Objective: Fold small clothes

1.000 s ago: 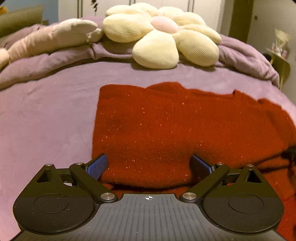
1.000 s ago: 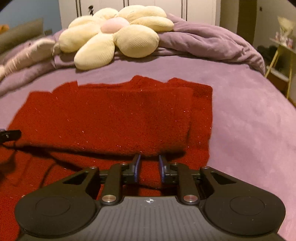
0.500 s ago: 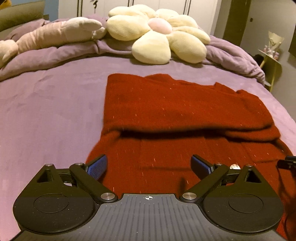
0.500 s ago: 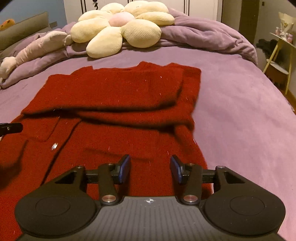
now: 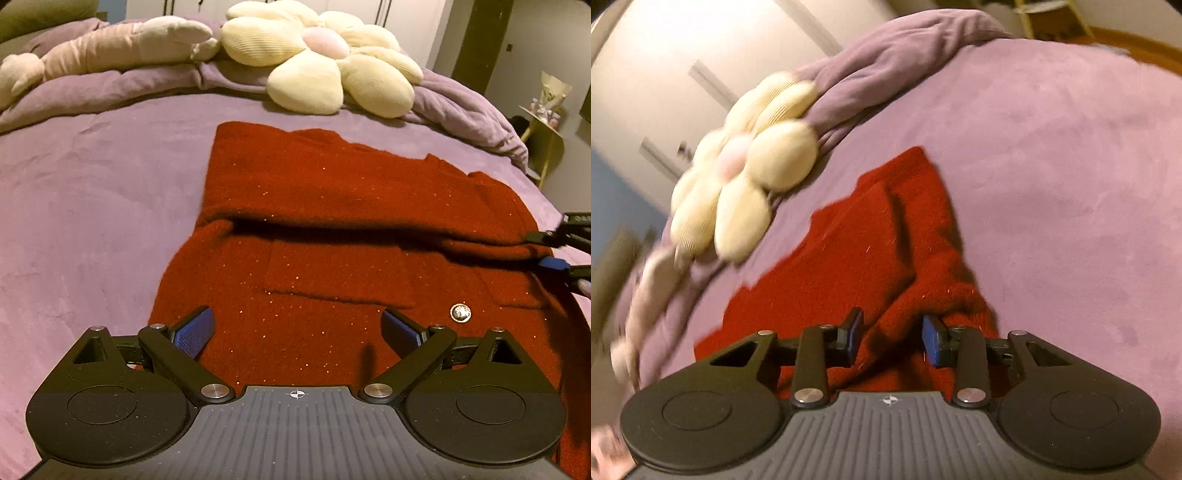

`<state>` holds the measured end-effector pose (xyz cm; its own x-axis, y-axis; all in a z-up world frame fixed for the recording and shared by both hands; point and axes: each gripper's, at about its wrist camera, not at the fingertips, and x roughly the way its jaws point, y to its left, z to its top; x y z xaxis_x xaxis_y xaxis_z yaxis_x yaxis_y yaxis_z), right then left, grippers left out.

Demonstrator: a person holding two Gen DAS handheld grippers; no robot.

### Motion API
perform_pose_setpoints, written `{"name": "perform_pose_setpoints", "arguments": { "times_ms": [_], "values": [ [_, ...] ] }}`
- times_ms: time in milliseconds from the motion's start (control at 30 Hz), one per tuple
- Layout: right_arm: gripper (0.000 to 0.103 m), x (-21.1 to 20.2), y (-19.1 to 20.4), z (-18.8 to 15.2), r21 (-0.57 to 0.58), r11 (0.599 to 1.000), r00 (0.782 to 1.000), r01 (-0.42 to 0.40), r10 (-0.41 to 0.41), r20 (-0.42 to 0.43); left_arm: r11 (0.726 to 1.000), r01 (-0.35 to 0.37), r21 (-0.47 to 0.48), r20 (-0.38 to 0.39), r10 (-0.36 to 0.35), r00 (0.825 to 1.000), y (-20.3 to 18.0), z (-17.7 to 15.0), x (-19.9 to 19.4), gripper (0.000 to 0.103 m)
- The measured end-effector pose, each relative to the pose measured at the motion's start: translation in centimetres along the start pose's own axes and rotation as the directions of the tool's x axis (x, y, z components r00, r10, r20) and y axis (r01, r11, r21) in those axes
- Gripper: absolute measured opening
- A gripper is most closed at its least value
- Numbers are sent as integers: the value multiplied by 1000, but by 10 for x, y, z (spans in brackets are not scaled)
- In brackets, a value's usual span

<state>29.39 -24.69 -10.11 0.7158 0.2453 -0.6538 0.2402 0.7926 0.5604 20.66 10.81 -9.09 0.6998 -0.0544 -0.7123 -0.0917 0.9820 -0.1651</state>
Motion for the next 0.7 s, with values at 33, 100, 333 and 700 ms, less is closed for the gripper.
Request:
{"name": "perform_pose_setpoints", "arguments": {
  "times_ms": [33, 100, 333, 700],
  "values": [
    [35, 7, -1, 2, 22, 1000, 1000, 7, -7, 4, 1000, 2, 0, 1, -2, 1000, 0, 0, 0, 100],
    [33, 23, -4, 1, 70, 997, 1000, 20, -19, -11, 1000, 3, -4, 0, -3, 1000, 1, -1, 1, 100],
    [42, -1, 15, 8, 87, 996, 997, -30, 36, -71, 994, 45, -95, 9, -44, 999, 14, 0, -7, 100],
    [31, 19, 5, 15, 73, 997, 999, -12, 15, -47, 995, 20, -99, -10, -21, 1000, 16, -7, -5, 100]
  ]
}}
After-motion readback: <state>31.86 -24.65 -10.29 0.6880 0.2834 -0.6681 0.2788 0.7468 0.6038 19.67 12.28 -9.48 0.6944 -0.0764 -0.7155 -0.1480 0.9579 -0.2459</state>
